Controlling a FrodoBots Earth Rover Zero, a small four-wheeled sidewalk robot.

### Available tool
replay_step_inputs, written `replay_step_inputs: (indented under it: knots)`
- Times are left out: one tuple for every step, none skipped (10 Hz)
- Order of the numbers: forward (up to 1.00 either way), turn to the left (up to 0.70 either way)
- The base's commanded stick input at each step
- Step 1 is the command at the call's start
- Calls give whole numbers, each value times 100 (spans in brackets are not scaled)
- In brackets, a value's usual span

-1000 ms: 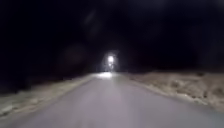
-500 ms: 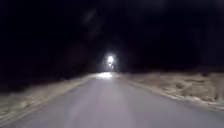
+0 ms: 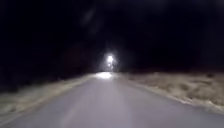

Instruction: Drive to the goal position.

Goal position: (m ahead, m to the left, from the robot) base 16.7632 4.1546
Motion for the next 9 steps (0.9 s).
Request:
replay_step_inputs:
  knots:
    - [85,0]
    - [85,0]
    - [85,0]
    - [85,0]
    - [85,0]
    - [85,0]
    - [85,0]
    - [85,0]
    - [85,0]
